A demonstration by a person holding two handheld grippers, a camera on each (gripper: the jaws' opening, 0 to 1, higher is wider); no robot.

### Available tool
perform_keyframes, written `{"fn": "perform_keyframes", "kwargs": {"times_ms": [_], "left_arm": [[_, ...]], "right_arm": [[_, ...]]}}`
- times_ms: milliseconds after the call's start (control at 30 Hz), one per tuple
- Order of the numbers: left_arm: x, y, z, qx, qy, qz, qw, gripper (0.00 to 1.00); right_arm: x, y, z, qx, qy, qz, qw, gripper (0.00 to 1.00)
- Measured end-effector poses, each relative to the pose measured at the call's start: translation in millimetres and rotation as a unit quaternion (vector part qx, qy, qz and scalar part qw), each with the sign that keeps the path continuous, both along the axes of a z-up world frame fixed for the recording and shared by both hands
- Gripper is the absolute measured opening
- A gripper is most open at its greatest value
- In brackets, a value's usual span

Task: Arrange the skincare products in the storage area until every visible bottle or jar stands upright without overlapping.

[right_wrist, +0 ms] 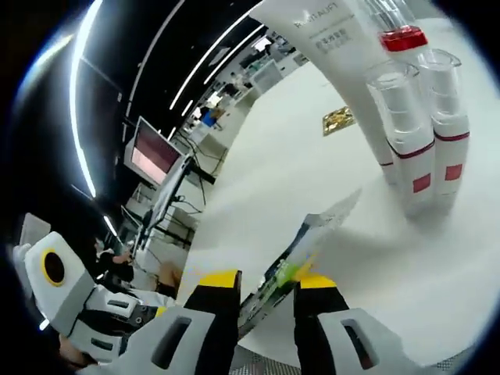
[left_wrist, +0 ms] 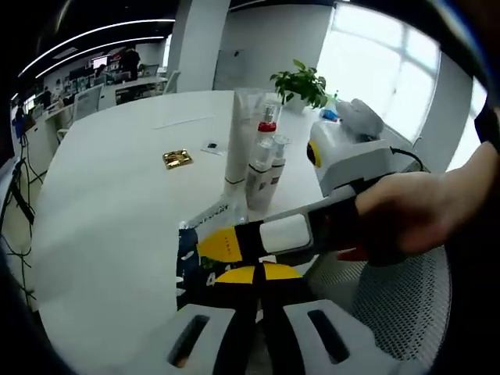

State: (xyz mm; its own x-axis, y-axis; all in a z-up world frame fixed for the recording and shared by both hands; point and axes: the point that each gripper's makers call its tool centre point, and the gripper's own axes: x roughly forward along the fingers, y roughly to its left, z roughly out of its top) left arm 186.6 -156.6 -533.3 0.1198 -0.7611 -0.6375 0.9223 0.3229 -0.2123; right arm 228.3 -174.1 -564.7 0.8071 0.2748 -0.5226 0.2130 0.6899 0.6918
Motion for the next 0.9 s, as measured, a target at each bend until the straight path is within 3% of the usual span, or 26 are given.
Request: {"fn": "perform_keyframes", "kwargs": {"times_ms": [100,200,233,333,467,567,700,767,900], "left_arm": [[-9.1,-0.2,-5.1,0.012,-0.004,-0.028,0.9995,0.00],[-18.8,0.2,-9.7,0.018,-0.008,-0.053,0.9984,0.01],[-20.2,-0.5,-9.1,0.020,-0.027,-0.073,0.9968,0.01],[-23.1,-1.8,-6.1,0.015,-0.059,-0.104,0.9927,0.02],[-27.5,2.1,3.8,-0.005,-0.050,-0.117,0.9918,0.02],[-21.5,6.6,20.4,-0.047,-0.010,-0.076,0.9959,0.03],[-7.2,15.6,44.7,-0.096,0.014,-0.028,0.9949,0.02],[-1.4,19.7,55.7,-0.113,0.021,-0.009,0.9933,0.05],[11.4,30.4,56.3,-0.118,0.019,0.002,0.9928,0.17]], "right_arm": [[-6.4,0.2,-8.2,0.005,0.022,0.005,0.9997,0.15],[-10.6,4.3,-6.1,0.016,0.016,0.014,0.9997,0.04],[-11.3,5.8,-2.7,0.027,0.009,0.006,0.9996,0.00],[-8.2,4.4,7.7,-0.004,-0.028,0.022,0.9994,0.00],[-8.2,-0.5,21.7,0.010,-0.053,0.015,0.9984,0.00],[-6.8,-8.2,37.7,0.029,-0.078,0.008,0.9965,0.00],[-8.3,-16.1,53.8,0.024,-0.108,0.023,0.9936,0.00],[-10.2,-19.9,60.2,0.027,-0.120,0.029,0.9920,0.00],[-15.8,-17.1,78.3,0.042,-0.152,0.059,0.9857,0.00]]}}
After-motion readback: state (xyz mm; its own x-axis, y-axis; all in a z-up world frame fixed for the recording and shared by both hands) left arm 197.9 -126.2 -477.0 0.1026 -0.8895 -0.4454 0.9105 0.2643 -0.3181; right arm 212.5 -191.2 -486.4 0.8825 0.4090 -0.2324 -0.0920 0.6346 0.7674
